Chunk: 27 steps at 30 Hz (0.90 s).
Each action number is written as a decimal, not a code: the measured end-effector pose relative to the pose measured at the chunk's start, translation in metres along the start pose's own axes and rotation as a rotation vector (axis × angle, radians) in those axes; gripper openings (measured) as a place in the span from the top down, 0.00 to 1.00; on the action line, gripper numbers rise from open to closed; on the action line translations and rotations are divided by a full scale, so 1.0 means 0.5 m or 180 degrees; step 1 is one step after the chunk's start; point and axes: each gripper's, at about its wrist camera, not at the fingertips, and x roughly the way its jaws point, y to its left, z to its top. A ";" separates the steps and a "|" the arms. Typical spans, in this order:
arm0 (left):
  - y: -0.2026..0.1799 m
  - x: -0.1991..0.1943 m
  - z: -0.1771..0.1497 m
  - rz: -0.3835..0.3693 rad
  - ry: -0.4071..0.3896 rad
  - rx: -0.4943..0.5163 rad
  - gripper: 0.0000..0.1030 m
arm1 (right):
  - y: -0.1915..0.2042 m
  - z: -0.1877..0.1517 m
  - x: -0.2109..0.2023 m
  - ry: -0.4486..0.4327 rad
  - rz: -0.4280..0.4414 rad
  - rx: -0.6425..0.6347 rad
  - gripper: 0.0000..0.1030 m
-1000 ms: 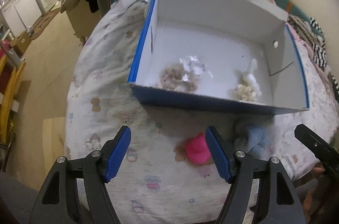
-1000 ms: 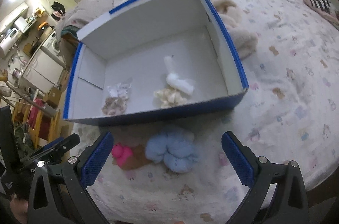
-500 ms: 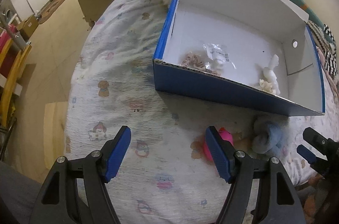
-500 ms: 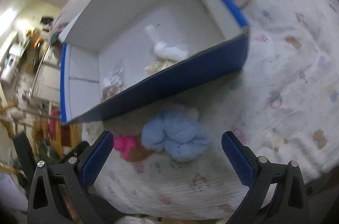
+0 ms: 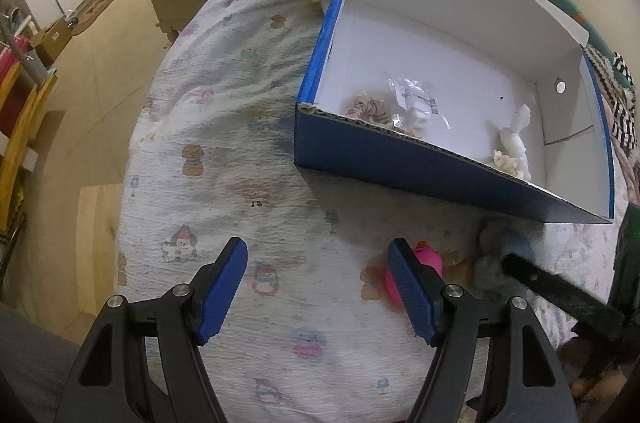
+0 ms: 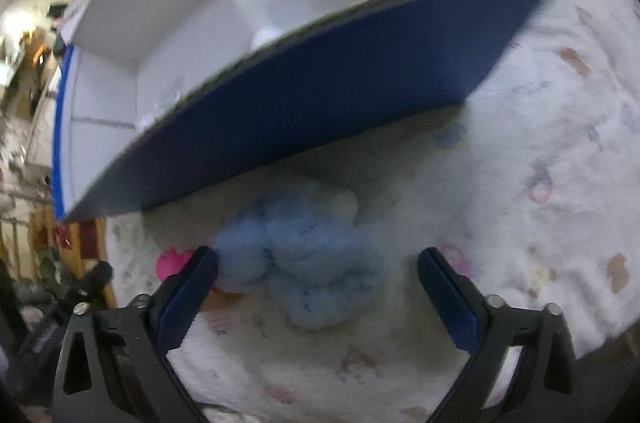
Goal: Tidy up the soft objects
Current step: 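Grasp the light-blue fluffy toy with the right tool while the left tool grasps the pink duck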
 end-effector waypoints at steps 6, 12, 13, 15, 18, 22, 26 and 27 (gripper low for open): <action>0.004 0.003 -0.001 -0.0002 0.0016 -0.0014 0.32 | 0.015 -0.013 -0.020 -0.0061 0.0016 -0.0184 0.82; -0.003 0.013 -0.002 -0.0020 0.0065 -0.0004 0.32 | -0.005 -0.035 -0.097 -0.0202 0.0304 -0.0132 0.89; -0.005 0.015 -0.002 -0.0022 0.0067 0.0003 0.32 | -0.006 -0.039 -0.109 -0.0238 0.0328 -0.0139 0.90; -0.008 0.016 -0.001 -0.0029 0.0068 0.0011 0.32 | -0.007 -0.045 -0.131 -0.0297 0.0391 -0.0147 0.90; -0.012 0.024 0.001 -0.0067 0.0100 -0.0005 0.32 | 0.011 -0.056 -0.165 -0.0415 0.0436 -0.0290 0.90; -0.022 0.051 0.004 -0.0343 0.0259 -0.0048 0.34 | 0.027 -0.065 -0.198 -0.0552 0.0460 -0.0429 0.90; -0.051 0.079 0.011 -0.0530 0.0364 0.0010 0.36 | 0.018 -0.058 -0.177 -0.0511 0.0439 -0.0369 0.90; -0.060 0.083 0.012 -0.0532 0.0360 0.0052 0.36 | 0.008 -0.059 -0.176 -0.0497 0.0425 -0.0364 0.90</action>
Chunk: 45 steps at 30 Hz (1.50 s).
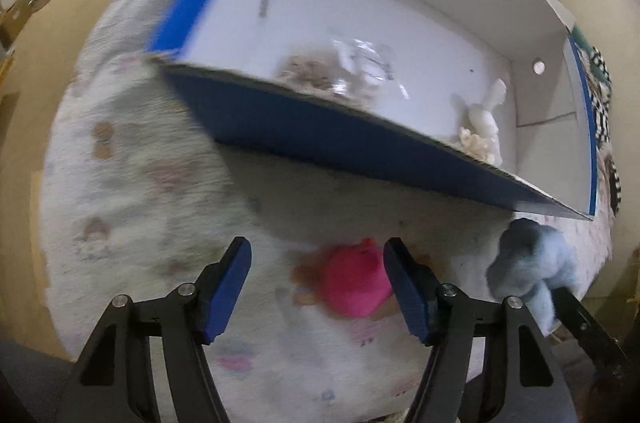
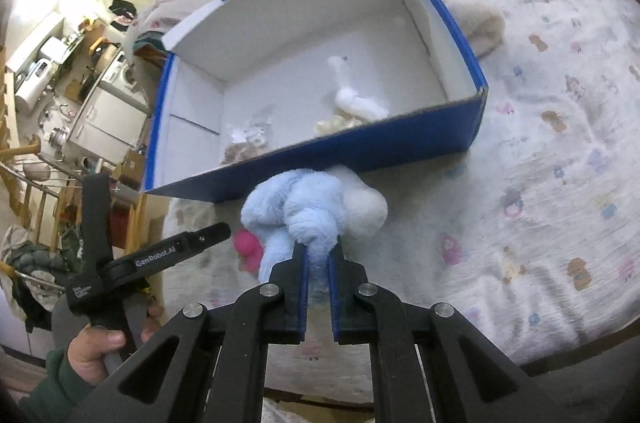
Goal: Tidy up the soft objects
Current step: 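Grasp the light-blue fluffy toy with the right tool while the left tool grasps the pink duck, then carry the duck and blue toy over the box and open both tools to drop them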
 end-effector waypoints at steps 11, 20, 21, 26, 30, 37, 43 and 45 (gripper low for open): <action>-0.042 0.031 -0.017 -0.0024 0.0162 0.0219 0.61 | -0.001 0.005 0.031 0.0050 -0.0020 0.0057 0.90; -0.035 0.000 -0.015 0.0119 0.0060 0.0281 0.76 | 0.003 0.001 0.039 0.0059 -0.0067 0.0053 0.90; -0.030 -0.008 -0.016 0.0230 -0.0005 0.0289 0.76 | 0.004 0.000 0.039 0.0057 -0.0071 0.0053 0.90; 0.001 -0.037 -0.027 0.0452 -0.0133 0.0237 0.76 | 0.011 -0.002 0.044 0.0069 -0.0088 0.0022 0.90; 0.022 -0.064 -0.036 0.0423 -0.0209 0.0194 0.76 | 0.021 -0.007 0.051 0.0106 -0.0095 -0.0041 0.90; 0.021 -0.131 -0.055 0.0668 -0.0480 0.0329 0.76 | 0.042 -0.015 0.044 0.0121 -0.0008 -0.0187 0.90; 0.051 -0.192 -0.082 0.0781 -0.0508 0.0101 0.76 | 0.060 -0.025 0.018 0.0027 0.0131 -0.0320 0.90; 0.040 -0.219 -0.082 0.0774 -0.0556 0.0119 0.76 | 0.061 -0.025 0.002 -0.0039 0.0200 -0.0352 0.90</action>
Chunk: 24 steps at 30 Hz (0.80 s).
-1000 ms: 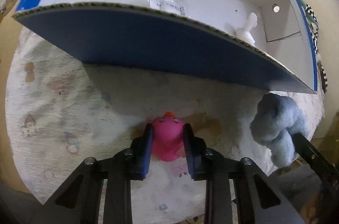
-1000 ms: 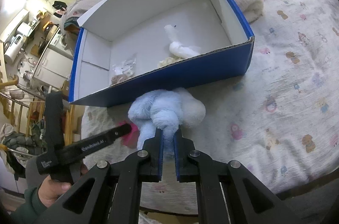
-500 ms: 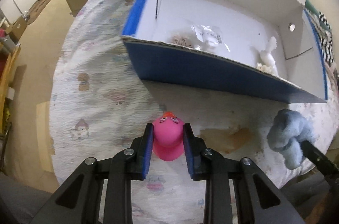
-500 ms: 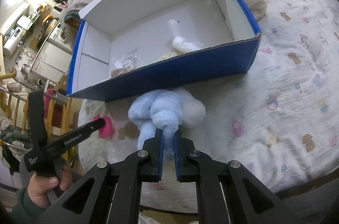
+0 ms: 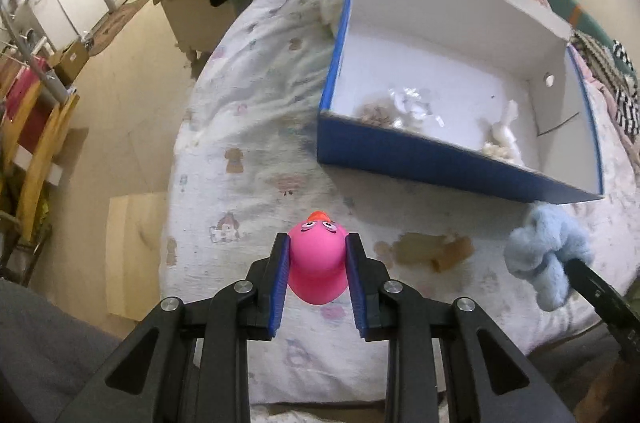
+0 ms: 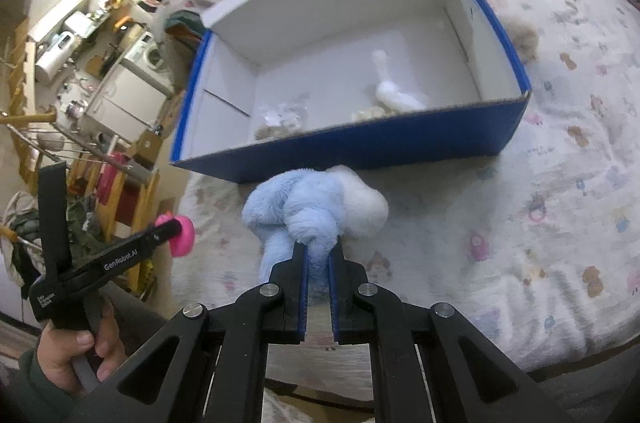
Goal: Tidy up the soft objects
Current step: 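Carry the duck and blue toy over the box and open both tools to drop them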
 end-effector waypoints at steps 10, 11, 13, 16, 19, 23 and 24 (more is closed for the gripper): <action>-0.081 -0.104 0.069 0.0206 -0.0513 0.0407 0.76 | 0.020 0.011 -0.092 -0.0668 -0.0114 -0.0159 0.90; -0.088 -0.106 0.075 0.0229 -0.0554 0.0459 0.76 | 0.021 0.012 -0.100 -0.0727 -0.0112 -0.0157 0.90; -0.097 -0.105 0.087 0.0225 -0.0579 0.0519 0.76 | 0.022 0.014 -0.113 -0.0823 -0.0131 -0.0167 0.90; -0.104 -0.103 0.105 0.0178 -0.0609 0.0554 0.76 | 0.033 0.020 -0.130 -0.0959 -0.0190 -0.0249 0.90; -0.112 -0.098 0.126 0.0133 -0.0656 0.0604 0.76 | 0.046 0.024 -0.138 -0.1053 -0.0251 -0.0363 0.90; -0.123 -0.073 0.157 0.0104 -0.0662 0.0633 0.76 | 0.056 0.047 -0.136 -0.1070 -0.0252 -0.0418 0.90; -0.126 -0.063 0.167 0.0097 -0.0640 0.0629 0.76 | 0.058 0.054 -0.133 -0.1059 -0.0247 -0.0422 0.90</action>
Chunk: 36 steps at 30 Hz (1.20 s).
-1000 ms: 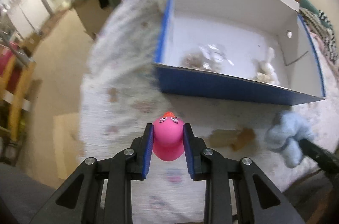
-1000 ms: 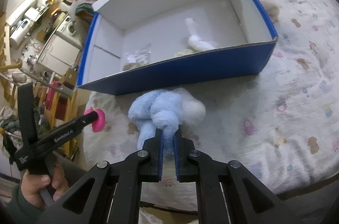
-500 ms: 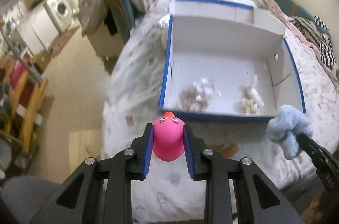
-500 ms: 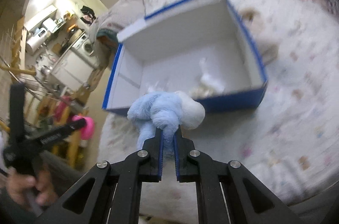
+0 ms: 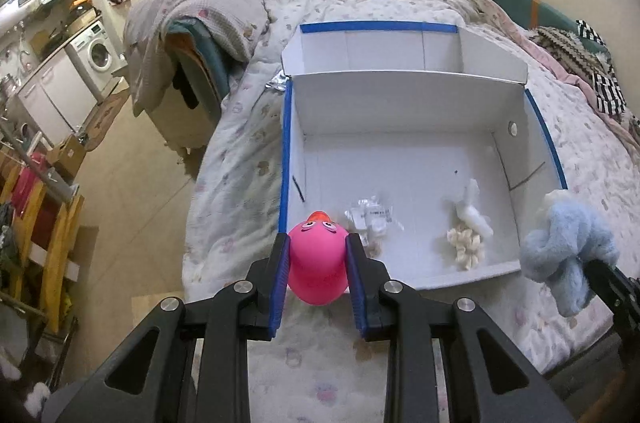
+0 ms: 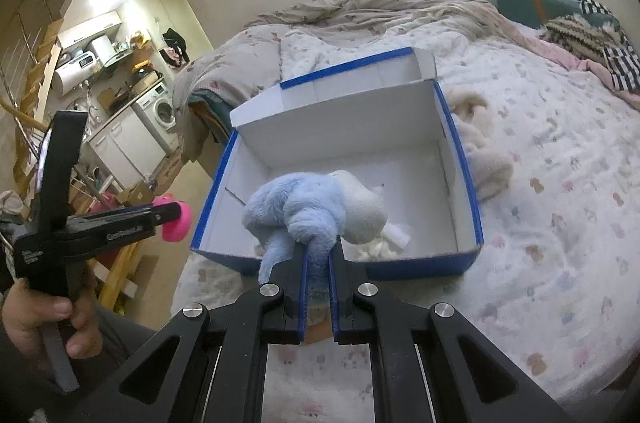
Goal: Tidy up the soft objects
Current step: 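Carry the duck and blue toy over the box and open both tools to drop them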
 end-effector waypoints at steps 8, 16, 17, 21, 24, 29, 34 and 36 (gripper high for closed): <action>-0.014 0.065 0.049 0.0031 0.0078 0.0000 0.76 | -0.012 0.078 0.086 0.0143 0.0044 -0.0021 0.90; -0.042 0.125 0.089 0.0065 0.0136 0.0079 0.76 | -0.034 0.132 0.186 0.0329 -0.0013 -0.0053 0.90; -0.045 0.138 0.093 0.0062 0.0155 0.0070 0.76 | -0.037 0.136 0.199 0.0362 -0.0025 -0.0067 0.90; -0.058 0.180 0.096 0.0105 0.0220 0.0032 0.76 | -0.048 0.132 0.242 0.0401 -0.0139 -0.0219 0.90; -0.068 0.211 0.096 0.0141 0.0290 -0.0008 0.76 | -0.062 0.116 0.274 0.0551 -0.0241 -0.0272 0.90; -0.086 0.252 0.097 0.0250 0.0374 0.0016 0.76 | -0.090 0.111 0.296 0.0725 -0.0225 -0.0128 0.90; -0.091 0.275 0.096 0.0276 0.0403 0.0025 0.76 | -0.098 0.103 0.310 0.0824 -0.0158 0.0005 0.90; -0.087 0.282 0.099 0.0303 0.0393 -0.0006 0.76 | -0.093 0.096 0.319 0.0873 -0.0120 -0.0012 0.90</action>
